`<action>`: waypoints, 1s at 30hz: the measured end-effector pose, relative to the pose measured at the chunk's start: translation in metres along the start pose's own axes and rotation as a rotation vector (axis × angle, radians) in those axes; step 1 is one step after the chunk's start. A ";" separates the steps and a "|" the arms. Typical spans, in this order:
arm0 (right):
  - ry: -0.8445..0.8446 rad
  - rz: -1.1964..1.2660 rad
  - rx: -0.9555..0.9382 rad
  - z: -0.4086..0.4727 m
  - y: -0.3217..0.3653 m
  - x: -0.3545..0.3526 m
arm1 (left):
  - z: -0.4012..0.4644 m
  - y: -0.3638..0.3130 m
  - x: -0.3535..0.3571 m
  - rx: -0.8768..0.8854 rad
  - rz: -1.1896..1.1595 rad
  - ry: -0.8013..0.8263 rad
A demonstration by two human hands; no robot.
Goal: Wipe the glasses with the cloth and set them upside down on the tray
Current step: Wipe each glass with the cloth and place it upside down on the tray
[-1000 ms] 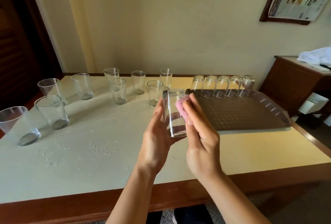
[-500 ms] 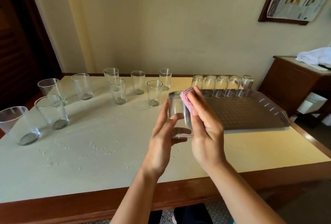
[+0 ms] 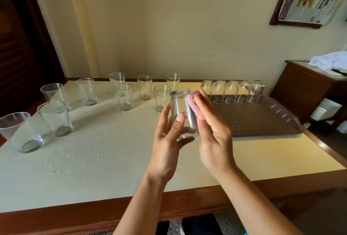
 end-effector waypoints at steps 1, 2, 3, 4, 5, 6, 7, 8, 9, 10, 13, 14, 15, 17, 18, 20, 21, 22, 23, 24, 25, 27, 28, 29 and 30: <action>0.016 0.028 0.003 -0.006 0.003 0.002 | 0.003 -0.002 -0.001 0.013 -0.011 -0.022; 0.035 0.057 0.001 -0.016 0.004 0.005 | 0.006 -0.005 -0.002 0.024 -0.009 -0.034; 0.049 0.076 -0.001 -0.029 0.004 0.006 | 0.010 -0.007 -0.002 0.031 -0.007 -0.036; 0.054 0.082 -0.002 -0.042 0.002 0.006 | 0.012 -0.009 -0.004 0.022 -0.009 -0.031; 0.052 0.083 -0.011 -0.051 -0.001 0.004 | 0.013 -0.009 -0.004 0.003 -0.003 -0.018; 0.048 0.093 -0.012 -0.053 -0.003 0.003 | 0.012 -0.008 -0.005 -0.016 0.016 0.011; 0.043 0.110 -0.006 -0.049 -0.005 0.002 | 0.010 -0.005 -0.004 -0.033 0.044 0.050; 0.036 0.117 0.000 -0.040 -0.003 0.001 | 0.007 -0.001 -0.003 -0.053 0.064 0.081; 0.017 0.103 0.012 -0.028 -0.001 0.000 | 0.003 0.003 -0.003 -0.071 0.067 0.092; 0.001 0.081 0.025 -0.016 0.002 0.000 | 0.000 0.006 -0.002 -0.075 0.050 0.080; 0.002 0.057 0.026 0.002 0.004 0.003 | -0.002 0.003 0.002 -0.031 -0.008 0.018; 0.012 0.062 0.034 -0.002 0.004 0.004 | 0.000 -0.001 0.002 -0.019 -0.023 0.005; 0.024 0.079 0.052 -0.012 0.002 0.006 | 0.003 -0.004 0.001 -0.022 -0.054 -0.011; 0.029 0.100 0.061 -0.033 0.000 0.008 | 0.008 -0.006 -0.003 -0.104 -0.129 0.004; 0.022 0.108 0.049 -0.041 0.002 0.007 | 0.009 -0.006 -0.004 -0.148 -0.158 0.043; 0.009 0.161 0.043 -0.038 0.001 0.005 | 0.007 -0.003 -0.006 -0.207 -0.143 0.123; 0.001 0.177 0.058 -0.029 0.000 0.004 | 0.005 -0.002 -0.005 -0.210 -0.119 0.155; -0.014 0.155 0.074 -0.019 -0.002 0.002 | 0.003 0.000 -0.003 -0.198 -0.100 0.179; -0.025 0.109 0.087 -0.009 -0.003 0.002 | 0.001 0.000 0.000 -0.182 -0.090 0.181; -0.027 0.074 0.090 -0.002 -0.004 0.001 | 0.001 -0.001 0.003 -0.150 -0.083 0.155; -0.016 0.067 0.082 -0.001 -0.003 0.002 | 0.002 -0.003 0.004 -0.111 -0.080 0.113; 0.037 0.097 0.057 -0.015 0.000 0.008 | 0.008 -0.008 0.002 -0.038 -0.075 0.026; 0.058 0.117 0.043 -0.026 -0.001 0.011 | 0.012 -0.010 -0.001 -0.013 -0.078 -0.012; 0.065 0.130 0.038 -0.036 -0.001 0.013 | 0.014 -0.012 -0.005 0.004 -0.085 -0.038; 0.065 0.132 0.037 -0.042 -0.002 0.014 | 0.015 -0.011 -0.008 0.010 -0.092 -0.041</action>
Point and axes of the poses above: each hand's wrist, its own z-axis towards the middle knuckle, its own x-axis out of the palm, y = z × x, the point moved 5 cm from there along z, towards the middle knuckle, and after that the axes turned 12 degrees about -y, right-handed, at the moved point
